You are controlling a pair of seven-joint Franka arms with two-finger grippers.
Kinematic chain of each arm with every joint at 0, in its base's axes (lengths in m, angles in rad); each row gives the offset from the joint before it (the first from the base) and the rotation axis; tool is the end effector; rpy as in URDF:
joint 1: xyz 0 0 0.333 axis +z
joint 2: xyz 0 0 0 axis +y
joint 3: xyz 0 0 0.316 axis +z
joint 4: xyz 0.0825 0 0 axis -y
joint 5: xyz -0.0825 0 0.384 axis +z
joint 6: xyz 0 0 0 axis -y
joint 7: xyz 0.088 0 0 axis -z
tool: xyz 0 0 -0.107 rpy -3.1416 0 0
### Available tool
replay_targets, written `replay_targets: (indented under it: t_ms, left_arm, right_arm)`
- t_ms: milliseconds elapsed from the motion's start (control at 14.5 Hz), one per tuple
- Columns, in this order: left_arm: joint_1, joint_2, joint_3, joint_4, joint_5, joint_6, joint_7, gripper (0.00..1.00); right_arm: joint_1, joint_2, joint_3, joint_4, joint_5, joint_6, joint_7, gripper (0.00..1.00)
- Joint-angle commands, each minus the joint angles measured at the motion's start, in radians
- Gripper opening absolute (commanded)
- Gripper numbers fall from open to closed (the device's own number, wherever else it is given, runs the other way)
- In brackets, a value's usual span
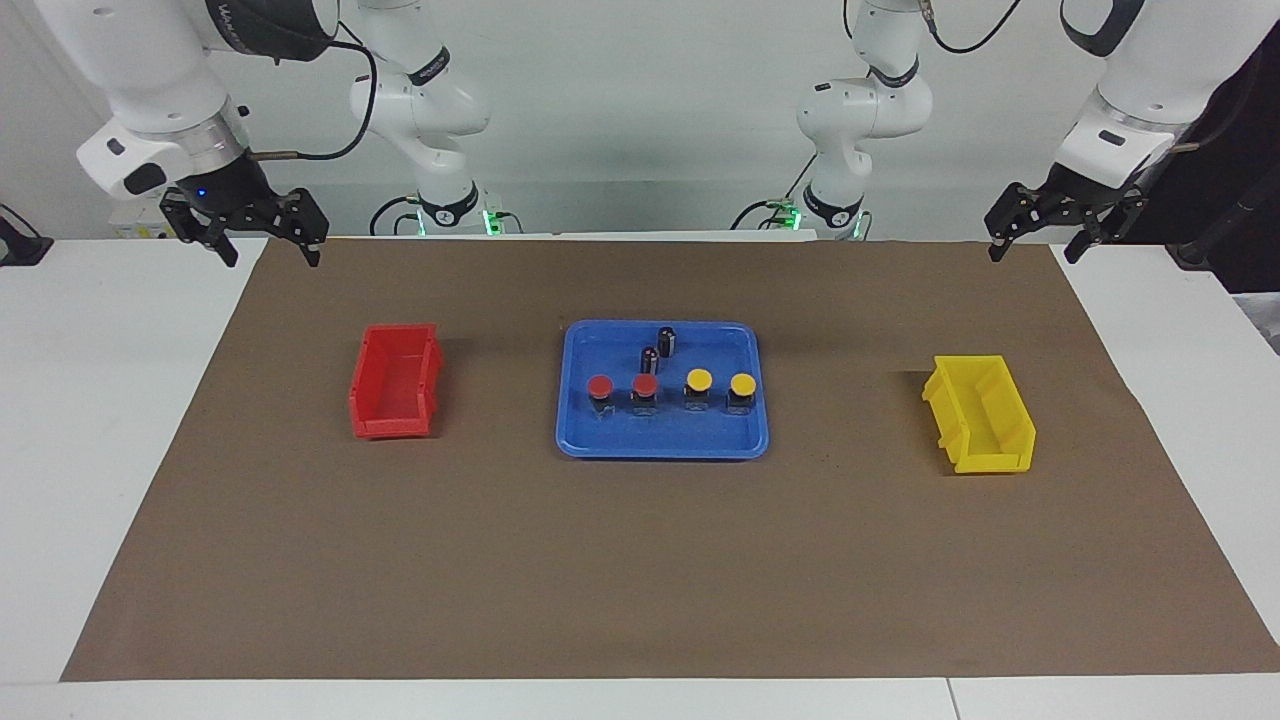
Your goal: Sort red and yellow buttons by color
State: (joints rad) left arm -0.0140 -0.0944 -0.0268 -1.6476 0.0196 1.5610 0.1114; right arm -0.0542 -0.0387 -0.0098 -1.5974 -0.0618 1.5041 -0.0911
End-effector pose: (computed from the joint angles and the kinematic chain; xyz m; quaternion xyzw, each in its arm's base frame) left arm 0.5233 -0.0200 0.6383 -0.9971 0.0758 -0.0035 0.0112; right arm 0.5337 -0.0413 0.6277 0.9991 0.0123 -0.0296 0.0285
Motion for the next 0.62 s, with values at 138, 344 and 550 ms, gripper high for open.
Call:
replay_targets:
  t_ms: [138,344,550]
  left_arm:
    - [-0.001,-0.021,0.004,-0.015,0.008,-0.012,0.011,1.00]
    - [-0.001,-0.022,0.004,-0.015,0.010,-0.012,0.011,1.00]
    - [-0.001,-0.021,0.004,-0.015,0.008,-0.012,0.011,1.00]
  right_arm:
    - [0.000,-0.010,0.001,-0.006,-0.004,0.008,-0.010,1.00]
    - [0.004,-0.013,0.001,-0.007,-0.003,0.005,-0.010,1.00]
    - [0.004,-0.013,0.010,-0.009,0.008,0.005,-0.009,1.00]
